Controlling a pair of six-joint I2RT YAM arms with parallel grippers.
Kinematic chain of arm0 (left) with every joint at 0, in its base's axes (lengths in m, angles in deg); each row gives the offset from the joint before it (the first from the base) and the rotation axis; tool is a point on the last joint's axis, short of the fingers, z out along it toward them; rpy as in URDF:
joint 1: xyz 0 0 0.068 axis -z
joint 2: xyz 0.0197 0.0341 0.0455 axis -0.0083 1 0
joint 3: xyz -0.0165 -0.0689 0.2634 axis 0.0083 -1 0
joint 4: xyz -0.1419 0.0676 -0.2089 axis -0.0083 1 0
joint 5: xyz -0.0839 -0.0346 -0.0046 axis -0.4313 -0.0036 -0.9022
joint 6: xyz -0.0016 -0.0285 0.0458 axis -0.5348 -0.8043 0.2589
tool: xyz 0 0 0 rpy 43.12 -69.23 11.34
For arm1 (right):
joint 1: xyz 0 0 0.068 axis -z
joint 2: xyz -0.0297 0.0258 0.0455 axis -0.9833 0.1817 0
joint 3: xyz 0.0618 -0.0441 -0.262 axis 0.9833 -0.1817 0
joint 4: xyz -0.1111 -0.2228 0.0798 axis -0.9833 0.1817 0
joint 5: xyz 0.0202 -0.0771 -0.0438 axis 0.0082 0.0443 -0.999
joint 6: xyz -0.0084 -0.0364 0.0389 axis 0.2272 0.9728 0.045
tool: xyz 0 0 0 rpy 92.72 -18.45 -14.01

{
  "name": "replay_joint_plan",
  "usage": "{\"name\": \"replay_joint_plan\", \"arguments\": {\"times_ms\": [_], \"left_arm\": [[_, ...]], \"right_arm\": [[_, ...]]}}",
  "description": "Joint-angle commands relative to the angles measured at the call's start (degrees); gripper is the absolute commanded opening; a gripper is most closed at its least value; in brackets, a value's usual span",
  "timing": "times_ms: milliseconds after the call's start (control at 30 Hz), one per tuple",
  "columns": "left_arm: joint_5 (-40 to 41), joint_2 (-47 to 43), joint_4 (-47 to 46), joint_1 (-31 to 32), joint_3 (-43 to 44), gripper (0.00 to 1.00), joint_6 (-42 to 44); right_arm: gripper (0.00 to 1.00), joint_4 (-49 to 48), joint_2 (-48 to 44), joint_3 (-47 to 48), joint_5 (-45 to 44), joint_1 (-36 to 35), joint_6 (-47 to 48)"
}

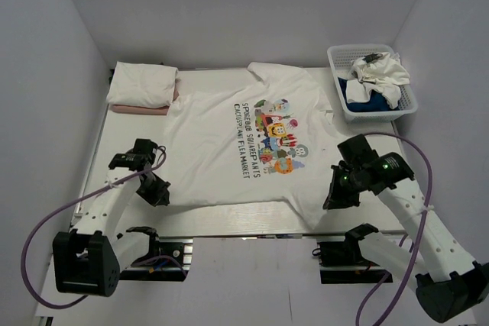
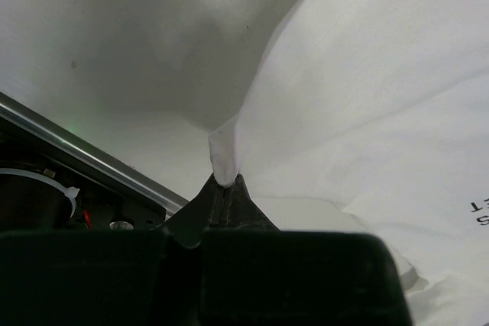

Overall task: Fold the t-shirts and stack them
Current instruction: Grap the side of the flattened tshirt closest away from the robot with both arms, then fold the flattened tshirt in 1/3 of the way

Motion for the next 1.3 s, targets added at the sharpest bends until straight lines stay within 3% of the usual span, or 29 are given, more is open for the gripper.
{"name": "replay_joint_plan", "arguments": {"times_ms": [0,267,533,733,1000,1267], "left_arm": [[0.1,-3.1,2.9,0.2,-0.8,0.00,-1.6],[2.3,3.9,1.3,-0.3,5.2,0.00,-2.2],[3.9,15.3,-0.8,-0.8,18.3,0.00,-2.7],[7.1,24.2,-0.1,-2.0,28.4,0.00,-4.0],[8.2,33.4,-0.3,-4.2,35.9,0.00,-4.5],[7.7,41.6,-8.1,-4.2,41.7,0.00,-4.0]], "right_arm": [[0.00,2.3,-3.0,1.6,2.5,-0.4,-2.9],[0.00,-4.9,4.6,9.5,-5.5,0.1,0.6],[0.00,-18.1,18.3,22.6,-13.3,1.3,5.2],[0.00,-20.8,27.2,31.9,-16.6,3.6,7.8],[0.00,-24.3,39.1,41.4,-13.9,7.4,12.6],[0.00,-28.6,52.6,49.2,-9.9,9.9,13.6]]}}
